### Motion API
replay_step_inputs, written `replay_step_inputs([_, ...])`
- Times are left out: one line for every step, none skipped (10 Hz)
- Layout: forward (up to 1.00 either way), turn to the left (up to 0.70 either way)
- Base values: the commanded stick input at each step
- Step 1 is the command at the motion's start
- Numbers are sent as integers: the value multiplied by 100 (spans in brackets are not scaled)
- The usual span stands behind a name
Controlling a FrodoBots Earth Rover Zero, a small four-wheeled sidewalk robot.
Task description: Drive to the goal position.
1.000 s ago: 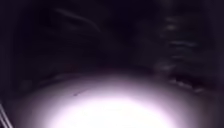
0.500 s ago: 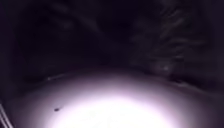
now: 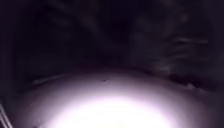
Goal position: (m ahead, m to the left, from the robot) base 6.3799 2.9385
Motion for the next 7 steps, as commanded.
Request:
replay_step_inputs([100,0])
replay_step_inputs([100,0])
replay_step_inputs([100,0])
replay_step_inputs([100,0])
replay_step_inputs([100,0])
replay_step_inputs([100,0])
replay_step_inputs([100,0])
